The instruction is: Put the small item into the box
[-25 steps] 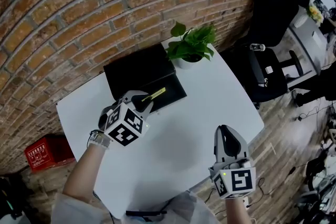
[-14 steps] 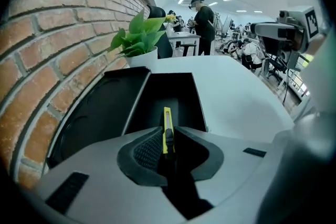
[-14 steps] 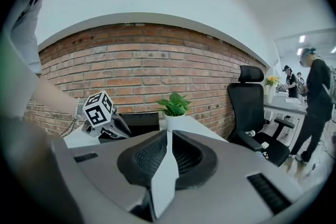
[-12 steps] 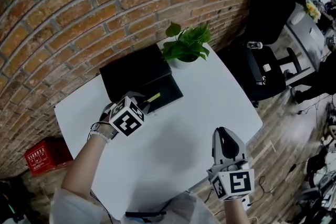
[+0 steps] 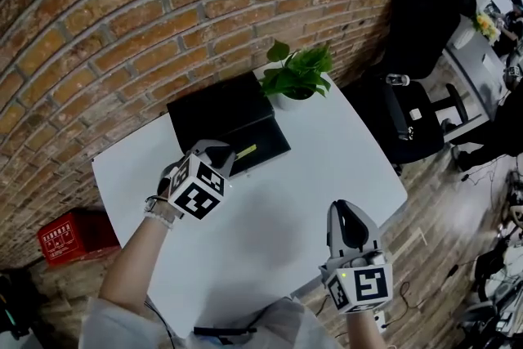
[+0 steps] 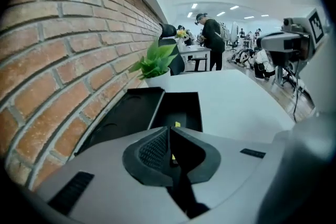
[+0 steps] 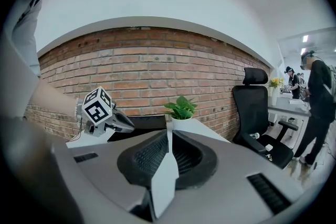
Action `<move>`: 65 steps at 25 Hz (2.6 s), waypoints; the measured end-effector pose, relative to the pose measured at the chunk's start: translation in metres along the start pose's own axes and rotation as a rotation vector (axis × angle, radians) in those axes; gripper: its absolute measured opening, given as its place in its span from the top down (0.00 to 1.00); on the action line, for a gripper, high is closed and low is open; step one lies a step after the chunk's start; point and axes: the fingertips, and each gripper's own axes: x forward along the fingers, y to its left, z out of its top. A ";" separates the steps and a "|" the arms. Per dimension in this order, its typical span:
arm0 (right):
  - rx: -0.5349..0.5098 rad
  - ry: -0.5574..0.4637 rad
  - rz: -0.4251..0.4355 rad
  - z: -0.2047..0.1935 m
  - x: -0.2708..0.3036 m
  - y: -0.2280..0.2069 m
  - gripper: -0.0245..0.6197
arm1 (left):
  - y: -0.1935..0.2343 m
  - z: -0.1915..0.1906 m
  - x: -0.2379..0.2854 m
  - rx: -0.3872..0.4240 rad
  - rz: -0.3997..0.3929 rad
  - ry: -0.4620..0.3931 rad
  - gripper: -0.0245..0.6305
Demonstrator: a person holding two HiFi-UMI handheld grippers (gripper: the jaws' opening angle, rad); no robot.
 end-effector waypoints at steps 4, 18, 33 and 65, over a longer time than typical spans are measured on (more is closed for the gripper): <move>-0.021 -0.028 0.037 0.014 -0.007 0.025 0.87 | 0.000 0.014 -0.049 -0.108 0.045 -0.127 0.92; -0.128 -0.173 0.172 0.076 -0.055 0.124 0.87 | -0.013 0.013 -0.273 -0.195 0.403 -0.475 0.93; -0.204 -0.249 0.226 0.097 -0.097 0.179 0.87 | -0.071 -0.004 -0.375 -0.160 0.509 -0.545 0.93; -0.210 -0.268 0.253 0.100 -0.112 0.211 0.87 | -0.078 -0.029 -0.387 -0.309 0.487 -0.580 0.93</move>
